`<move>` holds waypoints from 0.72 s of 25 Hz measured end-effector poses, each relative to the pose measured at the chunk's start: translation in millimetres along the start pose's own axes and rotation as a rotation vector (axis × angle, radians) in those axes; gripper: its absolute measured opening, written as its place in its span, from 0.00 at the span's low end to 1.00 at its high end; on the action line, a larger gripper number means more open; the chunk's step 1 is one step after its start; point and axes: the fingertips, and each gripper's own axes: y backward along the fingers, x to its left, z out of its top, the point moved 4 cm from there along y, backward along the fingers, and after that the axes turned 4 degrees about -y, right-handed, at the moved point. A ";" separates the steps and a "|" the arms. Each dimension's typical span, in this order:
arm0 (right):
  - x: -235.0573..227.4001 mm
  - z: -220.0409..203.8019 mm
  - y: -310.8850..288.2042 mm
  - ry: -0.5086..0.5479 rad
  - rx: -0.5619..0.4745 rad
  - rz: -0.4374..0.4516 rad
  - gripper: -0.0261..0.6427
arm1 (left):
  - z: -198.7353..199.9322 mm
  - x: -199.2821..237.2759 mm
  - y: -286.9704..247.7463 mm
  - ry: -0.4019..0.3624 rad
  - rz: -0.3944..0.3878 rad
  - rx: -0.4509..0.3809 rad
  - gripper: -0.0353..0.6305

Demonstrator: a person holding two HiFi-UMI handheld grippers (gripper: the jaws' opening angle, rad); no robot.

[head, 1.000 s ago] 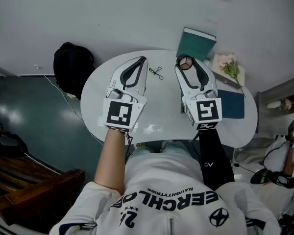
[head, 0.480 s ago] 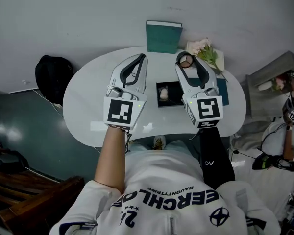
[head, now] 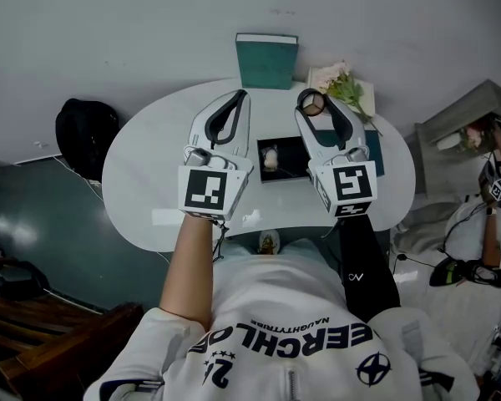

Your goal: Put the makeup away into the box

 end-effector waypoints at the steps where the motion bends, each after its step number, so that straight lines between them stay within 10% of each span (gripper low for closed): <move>1: 0.7 -1.1 -0.5 0.002 0.003 0.001 0.40 | 0.5 0.7 0.4 0.008 0.000 0.001 0.05; 18: 16.9 -173.0 -30.5 -0.084 0.556 0.065 0.40 | -14.6 19.3 7.8 0.007 0.018 0.032 0.06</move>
